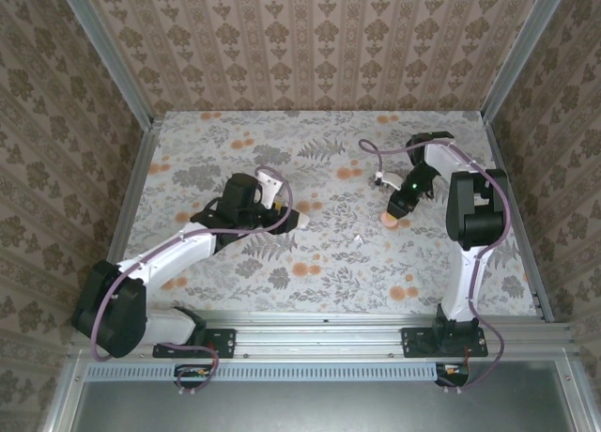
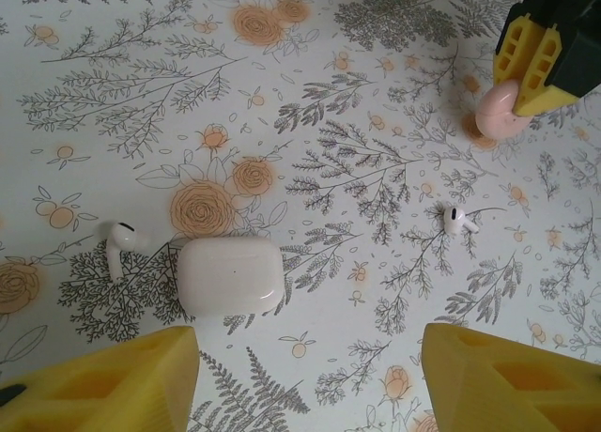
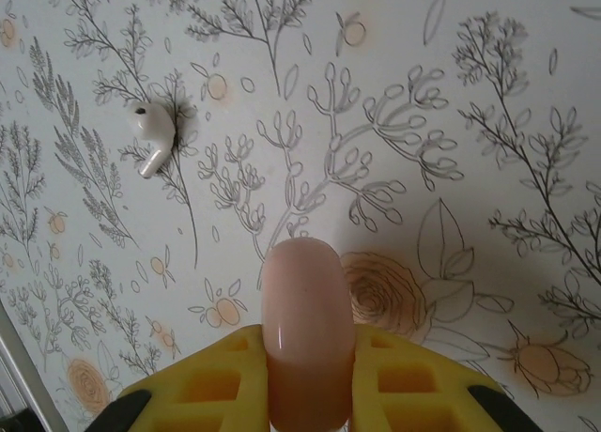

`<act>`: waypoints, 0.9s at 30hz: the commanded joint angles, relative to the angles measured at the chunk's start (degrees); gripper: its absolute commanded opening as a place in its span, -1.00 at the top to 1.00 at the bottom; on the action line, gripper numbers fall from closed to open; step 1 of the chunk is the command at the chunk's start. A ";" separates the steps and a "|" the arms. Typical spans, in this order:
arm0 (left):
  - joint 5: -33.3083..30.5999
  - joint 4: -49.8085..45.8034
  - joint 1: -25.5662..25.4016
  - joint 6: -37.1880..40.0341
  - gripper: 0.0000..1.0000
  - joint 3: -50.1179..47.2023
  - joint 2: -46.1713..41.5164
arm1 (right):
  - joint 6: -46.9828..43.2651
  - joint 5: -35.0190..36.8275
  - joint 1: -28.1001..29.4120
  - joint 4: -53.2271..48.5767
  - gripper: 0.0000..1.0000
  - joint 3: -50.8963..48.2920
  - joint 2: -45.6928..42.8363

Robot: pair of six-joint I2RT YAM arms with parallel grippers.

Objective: Insert the wireless bluetooth earbuds into the charging case

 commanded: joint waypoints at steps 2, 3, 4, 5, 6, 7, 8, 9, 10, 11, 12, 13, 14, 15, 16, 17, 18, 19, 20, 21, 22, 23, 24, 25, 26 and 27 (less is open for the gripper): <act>-0.77 1.20 0.14 -3.56 -0.27 0.70 0.16 | -0.24 1.81 -0.60 -2.60 0.68 1.55 2.02; -0.86 1.29 0.14 -3.78 -0.27 0.66 0.21 | -0.26 1.80 -0.68 -2.60 0.68 1.70 2.37; -0.95 1.12 0.14 -3.91 -0.26 0.70 0.19 | -0.24 1.67 -0.82 -2.68 0.68 1.99 2.73; -1.16 0.87 0.14 -3.84 -0.24 0.74 0.21 | -0.24 1.65 -0.81 -2.69 0.66 2.29 3.07; -1.65 0.60 0.05 -3.69 -0.22 0.76 0.01 | -0.22 1.73 -0.82 -2.78 0.64 2.60 3.44; -2.54 0.51 0.05 -3.76 -0.21 0.51 -0.39 | -0.20 1.74 -0.86 -2.93 0.61 3.17 3.86; -3.59 0.71 0.03 -3.63 -0.20 0.06 -0.87 | 0.01 1.65 -0.97 -3.03 0.59 3.66 4.31; -4.49 0.70 0.08 -3.58 -0.19 -0.36 -1.48 | 0.12 1.56 -1.00 -3.18 0.59 4.11 4.64; -5.46 0.78 0.05 -3.57 -0.18 -0.92 -2.29 | 0.51 1.47 -1.08 -3.21 0.56 4.69 5.03; -6.37 0.82 0.05 -3.67 -0.17 -1.40 -3.08 | 0.65 1.46 -1.17 -3.30 0.53 5.23 5.38; -7.01 1.01 0.05 -3.68 -0.17 -1.78 -3.72 | 0.73 1.47 -1.22 -3.45 0.49 5.55 5.64; -7.69 1.18 0.14 -3.59 -0.17 -2.29 -4.32 | 0.83 1.62 -1.26 -3.49 0.44 6.04 5.95; -8.40 1.27 0.18 -3.45 -0.17 -2.66 -4.83 | 1.06 1.78 -1.36 -3.52 0.37 6.31 6.11; -9.10 1.10 0.22 -3.25 -0.17 -2.85 -5.08 | 1.23 1.82 -1.35 -3.48 0.33 6.52 6.29; -9.59 0.68 0.29 -2.94 -0.17 -2.87 -5.13 | 1.33 1.93 -1.43 -3.50 0.30 6.81 6.40; -9.80 -0.07 0.42 -2.59 -0.17 -2.61 -5.13 | 1.55 2.13 -1.43 -3.32 0.28 7.01 6.49; -9.83 -0.91 0.47 -2.32 -0.17 -2.26 -4.93 | 1.75 2.29 -1.43 -3.22 0.26 7.09 6.55; -9.70 -1.65 0.49 -2.20 -0.17 -1.83 -4.74 | 2.02 2.56 -1.44 -2.98 0.24 7.24 6.66; -9.44 -2.31 0.49 -2.07 -0.17 -1.52 -4.52 | 2.13 2.92 -1.43 -2.83 0.23 7.26 6.70; -9.11 -2.80 0.50 -2.07 -0.17 -1.28 -4.43 | 2.15 3.11 -1.48 -2.71 0.22 7.15 6.66; -8.81 -3.05 0.53 -2.09 -0.17 -1.08 -4.34 | 2.15 3.19 -1.50 -2.62 0.22 7.20 6.54; -8.52 -3.25 0.49 -2.26 -0.17 -0.96 -4.25 | 2.22 3.17 -1.52 -2.52 0.21 7.16 6.45; -8.33 -3.53 0.45 -2.27 -0.17 -0.72 -4.19 | 2.28 3.10 -1.52 -2.36 0.20 7.12 6.24; -8.19 -4.16 0.49 -2.26 -0.17 -0.25 -4.08 | 2.38 3.13 -1.52 -2.16 0.19 6.96 5.83; -8.16 -4.69 0.50 -2.20 -0.17 0.14 -3.87 | 2.46 3.14 -1.52 -1.88 0.17 6.81 5.47; -8.11 -5.22 0.53 -1.98 -0.17 0.58 -3.54 | 2.57 3.04 -1.52 -1.69 0.15 6.77 5.11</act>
